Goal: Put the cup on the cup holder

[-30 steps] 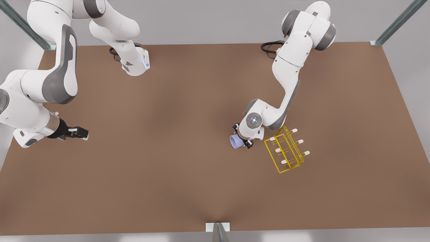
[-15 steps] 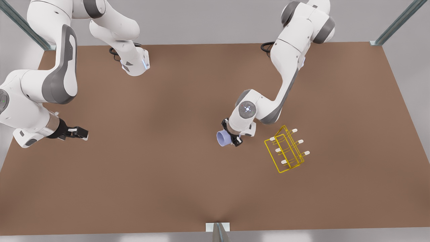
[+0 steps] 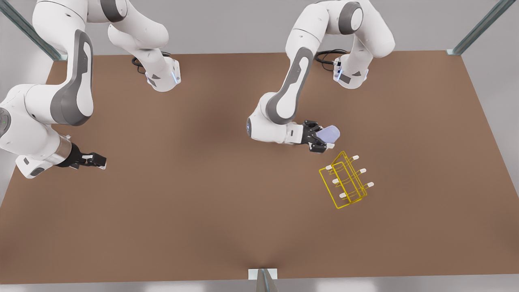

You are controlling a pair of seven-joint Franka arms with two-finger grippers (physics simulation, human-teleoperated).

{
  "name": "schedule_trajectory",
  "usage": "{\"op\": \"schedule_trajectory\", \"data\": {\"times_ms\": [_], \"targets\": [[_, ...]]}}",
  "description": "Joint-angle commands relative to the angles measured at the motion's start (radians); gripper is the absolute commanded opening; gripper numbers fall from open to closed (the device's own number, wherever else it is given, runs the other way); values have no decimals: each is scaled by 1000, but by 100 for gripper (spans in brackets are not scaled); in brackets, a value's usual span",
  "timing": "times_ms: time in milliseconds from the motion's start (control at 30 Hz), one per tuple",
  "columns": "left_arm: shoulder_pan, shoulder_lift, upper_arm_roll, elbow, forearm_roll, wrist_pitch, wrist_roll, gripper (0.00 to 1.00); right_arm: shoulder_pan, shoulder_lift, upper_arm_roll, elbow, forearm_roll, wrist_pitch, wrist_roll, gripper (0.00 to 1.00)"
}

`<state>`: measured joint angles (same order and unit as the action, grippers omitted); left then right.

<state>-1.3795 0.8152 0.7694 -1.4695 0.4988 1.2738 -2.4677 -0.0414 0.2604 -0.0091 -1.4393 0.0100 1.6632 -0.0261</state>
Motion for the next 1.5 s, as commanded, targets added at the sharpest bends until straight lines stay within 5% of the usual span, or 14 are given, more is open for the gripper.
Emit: {"op": "schedule_trajectory", "data": {"times_ms": [0,133,400,600,900,1367,1400,1467], "targets": [[-56,42,68,-49,41,-25,366,68,0,-1,0,2,1,0,-2,100],[-177,58,208,-255,-26,255,357,68,0,-1,0,0,1,0,-2,100],[-334,159,356,-244,-10,371,230,68,0,5,-2,2,1,0,-8,100],[-263,297,356,-193,-3,648,234,68,0,5,-2,2,1,0,-6,100],[-234,449,412,-223,3,674,260,68,0,5,-2,2,1,0,-2,100],[-266,479,399,-276,-51,665,256,68,-2,5,-3,0,1,-2,-3,100],[-266,490,399,-276,-51,659,257,97,-2,5,-3,2,1,-2,-3,100],[-269,489,399,-276,-52,654,256,100,-2,5,-3,2,1,-2,-2,100]]}}
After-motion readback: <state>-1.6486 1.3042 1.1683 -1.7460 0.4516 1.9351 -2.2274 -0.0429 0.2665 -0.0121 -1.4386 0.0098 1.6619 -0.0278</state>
